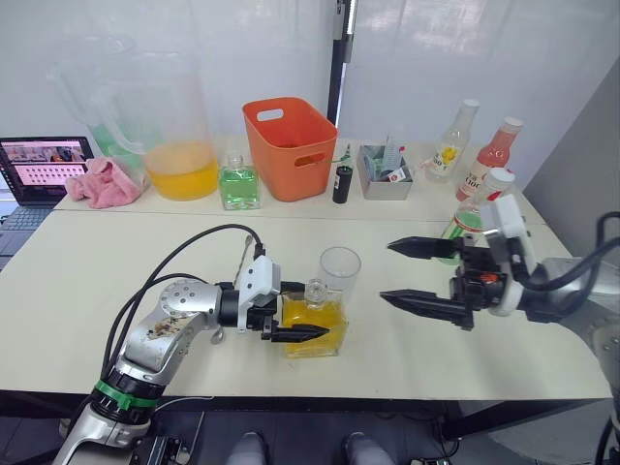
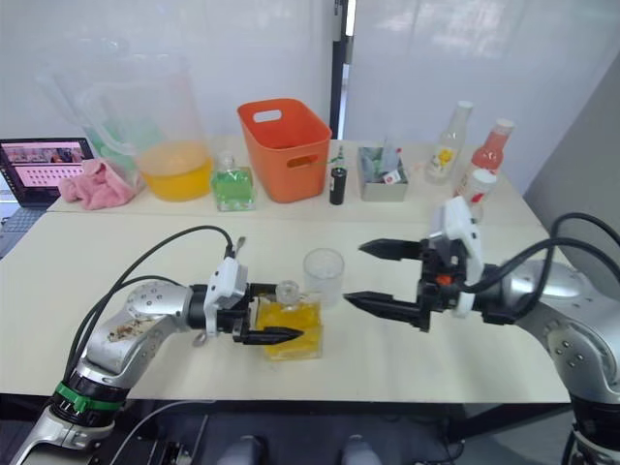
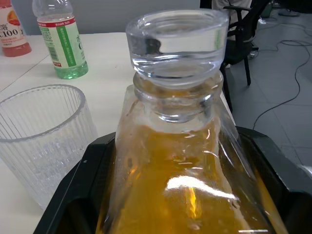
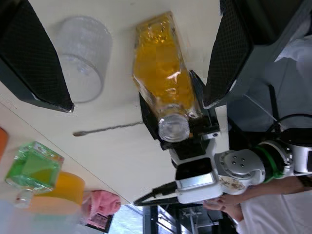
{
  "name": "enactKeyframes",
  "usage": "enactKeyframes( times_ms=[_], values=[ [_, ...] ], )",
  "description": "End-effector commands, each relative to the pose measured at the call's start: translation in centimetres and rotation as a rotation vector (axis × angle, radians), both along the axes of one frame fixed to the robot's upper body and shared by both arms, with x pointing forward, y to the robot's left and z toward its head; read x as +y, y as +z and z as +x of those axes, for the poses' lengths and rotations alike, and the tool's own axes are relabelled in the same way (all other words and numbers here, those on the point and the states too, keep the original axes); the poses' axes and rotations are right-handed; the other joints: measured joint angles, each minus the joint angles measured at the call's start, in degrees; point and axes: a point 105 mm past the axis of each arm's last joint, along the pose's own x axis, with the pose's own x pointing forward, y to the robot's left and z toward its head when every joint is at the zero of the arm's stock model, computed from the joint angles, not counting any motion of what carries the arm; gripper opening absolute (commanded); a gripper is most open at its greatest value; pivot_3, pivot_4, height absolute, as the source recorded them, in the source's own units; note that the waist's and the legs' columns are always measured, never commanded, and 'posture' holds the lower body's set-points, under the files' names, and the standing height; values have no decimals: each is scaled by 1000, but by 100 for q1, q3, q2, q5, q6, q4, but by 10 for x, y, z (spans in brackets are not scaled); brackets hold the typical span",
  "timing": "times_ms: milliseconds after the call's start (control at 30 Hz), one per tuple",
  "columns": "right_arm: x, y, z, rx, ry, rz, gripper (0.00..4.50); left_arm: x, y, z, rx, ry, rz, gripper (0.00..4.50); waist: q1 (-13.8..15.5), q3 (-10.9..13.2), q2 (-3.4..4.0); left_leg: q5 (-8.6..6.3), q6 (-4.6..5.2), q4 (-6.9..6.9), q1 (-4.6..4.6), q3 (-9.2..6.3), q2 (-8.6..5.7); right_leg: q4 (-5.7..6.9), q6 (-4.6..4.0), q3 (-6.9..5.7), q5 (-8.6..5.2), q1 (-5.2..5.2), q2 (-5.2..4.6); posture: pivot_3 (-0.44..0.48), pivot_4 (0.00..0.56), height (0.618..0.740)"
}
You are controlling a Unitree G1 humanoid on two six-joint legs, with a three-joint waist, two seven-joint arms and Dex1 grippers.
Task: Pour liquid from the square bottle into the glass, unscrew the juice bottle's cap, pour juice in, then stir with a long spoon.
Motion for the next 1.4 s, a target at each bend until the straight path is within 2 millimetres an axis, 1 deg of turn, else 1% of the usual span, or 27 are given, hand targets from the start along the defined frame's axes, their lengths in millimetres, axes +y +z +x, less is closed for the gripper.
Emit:
enactKeyframes(
  times_ms=[33, 200, 300, 567, 767, 867, 1000, 1067, 1100, 1133, 1267, 1400],
  values=[
    [13, 4, 0, -5, 35, -22, 4500, 0, 4, -3, -41, -11, 18, 2803, 4, 0, 0, 0, 0, 0, 0, -1, 0, 0, 0, -1, 0, 0, 0, 0, 150, 740],
    [34, 0, 2, -12, 108, -73, 4500, -1, -1, -6, -33, -10, 30, 2803, 5, 0, 0, 0, 0, -2, 0, -1, 2, 0, -2, -1, -1, -2, 1, 0, 150, 740],
    [46, -7, 4, -33, 134, -110, 4500, -2, -4, -7, -32, -12, 44, 2803, 5, 0, 0, 0, 0, -3, -1, 0, 2, -1, -2, -1, -1, -2, 0, 0, 150, 740],
    [53, -14, 11, -48, 131, -150, 4500, -4, -8, -7, -28, -9, 53, 2803, 14, -1, 1, 0, 0, -3, 0, 0, 2, 0, -2, -2, -2, -2, 0, 0, 150, 740],
    [66, -20, 12, -40, 146, -142, 4500, -6, -10, -7, -25, -10, 55, 2803, 13, -1, 1, 0, 0, -3, 0, 0, 2, 0, -2, -2, -1, 0, 0, 0, 150, 740],
    [70, -22, 14, -41, 138, -137, 3660, -7, -11, -6, -25, -11, 58, 2803, 24, -1, 2, 0, 0, -2, 0, -1, 2, 0, -2, -2, -1, 0, 0, 0, 150, 740],
    [72, -22, 15, -33, 139, -123, 2334, -7, -12, -6, -26, -13, 60, 2803, 33, -1, 2, 0, 0, -1, -1, 0, 1, -2, -2, -2, -1, 1, 0, 0, 150, 740],
    [73, -23, 13, -27, 148, -123, 1761, -7, -13, -6, -26, -13, 61, 2803, 27, -1, 2, 0, 0, -2, 0, -1, 1, -1, -2, -2, -1, 1, 0, 0, 150, 740],
    [73, -24, 13, -25, 148, -123, 1349, -7, -13, -6, -27, -12, 61, 2803, 25, -1, 2, 0, 0, -2, 1, -1, 1, 0, -2, -2, -1, 1, 0, 0, 150, 740],
    [73, -24, 13, -25, 147, -123, 1079, -7, -13, -6, -27, -12, 62, 2803, 24, -1, 2, 0, 0, -2, 2, -1, 1, 0, -2, -2, -1, 1, 0, 0, 150, 740],
    [74, -20, 10, -29, 166, -96, 1074, -7, -14, -5, -26, -12, 66, 2803, 20, -1, 2, 0, 0, -1, 4, -1, 1, 1, -3, -2, -1, 2, 0, 0, 150, 740],
    [77, -8, 1, -44, 217, -17, 1074, -6, -17, -5, -20, -7, 80, 2803, 21, -1, 2, 0, 0, -1, 4, -1, 2, 2, -3, -2, -1, 1, 0, 0, 150, 740]
  ],
)
